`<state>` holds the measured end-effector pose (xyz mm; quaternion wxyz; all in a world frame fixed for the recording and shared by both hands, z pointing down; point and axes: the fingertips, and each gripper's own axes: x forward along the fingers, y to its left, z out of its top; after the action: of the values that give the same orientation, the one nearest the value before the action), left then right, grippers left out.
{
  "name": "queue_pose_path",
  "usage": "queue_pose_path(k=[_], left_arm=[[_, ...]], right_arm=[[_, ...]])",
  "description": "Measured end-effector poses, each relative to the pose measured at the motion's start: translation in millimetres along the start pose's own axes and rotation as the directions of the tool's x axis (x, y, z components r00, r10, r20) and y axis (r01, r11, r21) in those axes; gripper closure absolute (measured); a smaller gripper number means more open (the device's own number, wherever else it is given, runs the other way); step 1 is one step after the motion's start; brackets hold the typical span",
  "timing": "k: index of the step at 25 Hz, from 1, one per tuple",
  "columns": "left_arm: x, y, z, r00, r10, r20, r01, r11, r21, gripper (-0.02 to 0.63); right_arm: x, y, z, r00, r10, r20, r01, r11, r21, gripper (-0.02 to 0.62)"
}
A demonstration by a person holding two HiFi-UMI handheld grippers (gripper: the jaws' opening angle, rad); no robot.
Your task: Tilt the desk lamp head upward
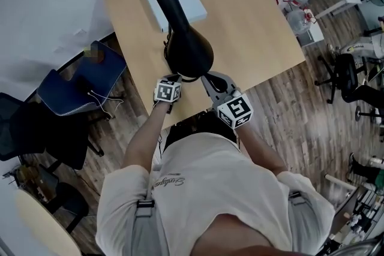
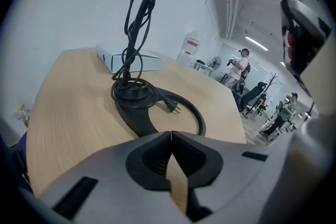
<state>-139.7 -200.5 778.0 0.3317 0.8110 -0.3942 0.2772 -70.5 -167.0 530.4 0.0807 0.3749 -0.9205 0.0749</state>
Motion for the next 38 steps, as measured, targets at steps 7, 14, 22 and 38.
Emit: queue_pose_path(k=[7,14,22,38], left_arm=[[1.1,-2.2,1.2,1.000,-0.019,0.002,0.018,0.999,0.041,0.591],[0.6,0.4,0.7,1.000,-0.028,-0.007,0.028,0.999,0.045,0.591],[-0.3,1.7,-1.0,1.000,-0.011,-0.024,0.013,0.999,0.052,0.591],[4.4,0.8,-2.7,0.998,0.042,-0.055,-0.034,0.989,0.142,0.591]], right_arm=[[0.1,-1.6,2.8,1.000,0.009,0.017,-0.008,0.998,-0.068,0.600],[-0.6,-1.8,7.2,0.999,0.007,0.041,-0.004,0.997,-0.073,0.600],[-17.9,3.4,21.1,0.996,0.025,0.080,-0.018,0.996,-0.089,0.600],[-76.7,12.2,94.9,0.995,0.000,0.104,-0.001,1.000,0.012,0.600]])
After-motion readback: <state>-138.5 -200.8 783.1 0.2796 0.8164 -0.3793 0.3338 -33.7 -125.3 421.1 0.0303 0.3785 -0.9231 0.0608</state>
